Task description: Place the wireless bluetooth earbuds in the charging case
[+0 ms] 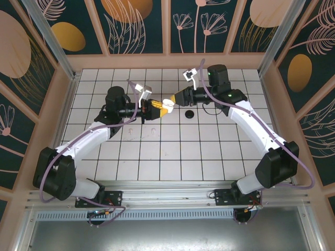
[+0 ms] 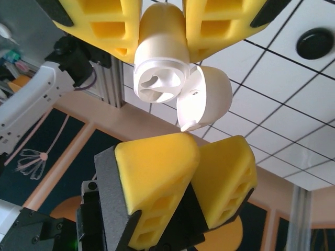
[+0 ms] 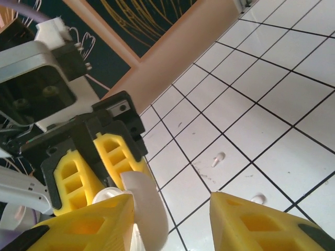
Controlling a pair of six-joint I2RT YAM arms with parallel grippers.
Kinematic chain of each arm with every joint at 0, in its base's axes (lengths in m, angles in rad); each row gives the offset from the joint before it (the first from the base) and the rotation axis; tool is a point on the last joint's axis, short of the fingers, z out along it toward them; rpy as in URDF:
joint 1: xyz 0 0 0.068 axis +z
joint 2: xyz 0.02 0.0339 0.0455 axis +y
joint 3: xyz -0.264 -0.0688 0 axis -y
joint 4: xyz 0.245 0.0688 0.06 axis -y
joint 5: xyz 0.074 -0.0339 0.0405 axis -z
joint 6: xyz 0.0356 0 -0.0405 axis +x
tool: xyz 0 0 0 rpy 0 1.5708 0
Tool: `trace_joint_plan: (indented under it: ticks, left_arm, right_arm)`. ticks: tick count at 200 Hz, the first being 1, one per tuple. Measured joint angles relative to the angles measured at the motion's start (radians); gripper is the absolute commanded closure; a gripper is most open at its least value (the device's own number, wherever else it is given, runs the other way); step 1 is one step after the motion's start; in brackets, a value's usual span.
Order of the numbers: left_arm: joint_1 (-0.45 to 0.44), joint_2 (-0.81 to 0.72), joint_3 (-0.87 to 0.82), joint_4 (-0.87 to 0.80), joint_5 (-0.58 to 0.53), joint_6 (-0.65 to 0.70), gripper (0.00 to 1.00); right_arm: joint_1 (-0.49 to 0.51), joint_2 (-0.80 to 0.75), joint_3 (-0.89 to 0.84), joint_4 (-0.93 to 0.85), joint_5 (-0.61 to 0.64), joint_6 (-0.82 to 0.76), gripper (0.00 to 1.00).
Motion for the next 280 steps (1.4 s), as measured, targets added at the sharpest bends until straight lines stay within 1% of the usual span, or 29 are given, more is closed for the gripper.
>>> trace_joint_plan:
  ticks: [39, 69, 91, 119, 139, 169, 200, 214, 228, 240, 280]
  left_arm:
    - [0.000, -0.069, -0.006, -0.051, -0.137, 0.064, 1.00]
    - [0.000, -0.134, -0.047, -0.094, -0.274, 0.111, 1.00]
    - [0.000, -0.176, -0.087, -0.133, -0.377, 0.137, 1.00]
    - [0.000, -0.239, -0.127, -0.209, -0.514, 0.169, 1.00]
    - [0.000, -0.295, -0.146, -0.269, -0.610, 0.191, 1.00]
    - [0.000, -0.410, -0.176, -0.343, -0.737, 0.219, 1.00]
    - [0.000, -0.518, -0.199, -0.406, -0.850, 0.239, 1.00]
    - [0.001, -0.554, -0.205, -0.431, -0.886, 0.251, 1.00]
    - [0.001, -0.590, -0.215, -0.454, -0.918, 0.254, 1.00]
    - [0.001, -0.621, -0.227, -0.468, -0.943, 0.254, 1.00]
    - [0.001, -0.723, -0.291, -0.488, -1.001, 0.229, 1.00]
  right_arm:
    - [-0.048, -0.042, -0.086, 0.054, 0.079, 0.097, 0.57]
    - [-0.064, -0.088, -0.153, 0.083, 0.216, 0.199, 0.57]
    - [-0.064, -0.094, -0.204, 0.111, 0.293, 0.285, 0.59]
    - [-0.034, -0.048, -0.235, 0.119, 0.367, 0.377, 0.60]
    - [0.037, 0.038, -0.224, 0.130, 0.414, 0.416, 0.62]
    - [0.159, 0.235, -0.129, 0.143, 0.445, 0.474, 0.63]
    - [0.256, 0.408, -0.012, 0.163, 0.467, 0.537, 0.66]
    - [0.296, 0.474, 0.044, 0.163, 0.481, 0.563, 0.68]
    - [0.333, 0.537, 0.108, 0.157, 0.497, 0.578, 0.74]
    - [0.366, 0.596, 0.181, 0.139, 0.511, 0.591, 0.77]
    - [0.449, 0.768, 0.411, 0.052, 0.552, 0.592, 0.77]
